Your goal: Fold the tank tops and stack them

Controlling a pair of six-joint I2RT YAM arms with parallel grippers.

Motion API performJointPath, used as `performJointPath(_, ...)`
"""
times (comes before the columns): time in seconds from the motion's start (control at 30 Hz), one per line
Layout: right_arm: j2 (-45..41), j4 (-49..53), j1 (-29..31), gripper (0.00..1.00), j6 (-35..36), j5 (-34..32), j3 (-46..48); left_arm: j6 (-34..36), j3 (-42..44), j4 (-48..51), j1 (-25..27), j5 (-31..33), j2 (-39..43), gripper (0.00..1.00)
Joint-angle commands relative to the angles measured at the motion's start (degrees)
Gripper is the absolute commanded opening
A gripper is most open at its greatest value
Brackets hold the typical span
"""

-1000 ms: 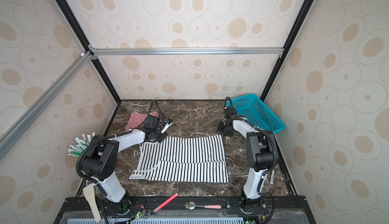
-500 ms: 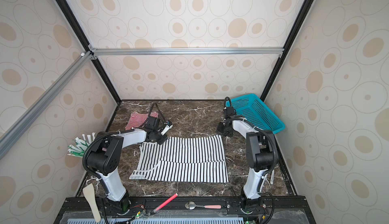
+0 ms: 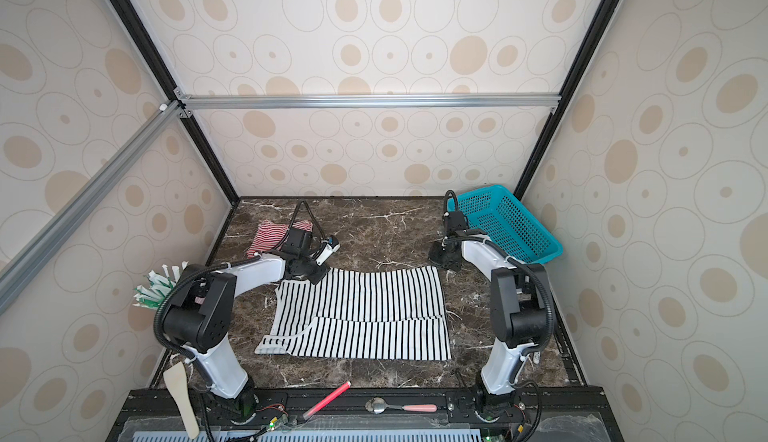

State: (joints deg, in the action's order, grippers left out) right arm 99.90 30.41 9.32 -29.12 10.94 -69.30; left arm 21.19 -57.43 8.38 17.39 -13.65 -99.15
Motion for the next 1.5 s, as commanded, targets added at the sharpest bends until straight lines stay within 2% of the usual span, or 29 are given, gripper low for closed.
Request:
performJointPath(0.0,-3.72,-0.79,0.43,0.0,1.51,0.4,2.72,1.09,1.75,0.15,-0.51,-2.01,5.3,0.0)
performJointPath(0.17,-6.89,-0.44,0.43,0.0,1.88,0.68,5.76,1.4,4.97,1.11,-0.51,-3.54,10.2,0.0)
performJointPath(0.6,-18.72,-0.18,0.43,0.0,1.73,0.19,17.03,3.31,13.25,4.05,-0.34,-4.83,15.74,0.0)
performJointPath(0.83,-22.14,-0.55,0.43,0.0,1.5,0.05,21.9,3.67,18.32,5.38,2.41,-4.62,19.72,0.0)
performJointPath(1.03,-24.2,-0.62,0.43,0.0,1.09,-1.08,24.46,3.92,21.92,6.63,5.57,-3.39,22.95,0.01)
performJointPath(1.2,-24.49,-0.86,0.43,0.0,0.69,-1.4,25.77,3.62,24.32,6.21,9.0,0.29,24.01,0.03)
performJointPath(1.47,-25.27,-1.3,0.38,0.0,0.39,-1.54,28.06,2.03,25.09,5.21,9.27,5.37,25.25,0.07)
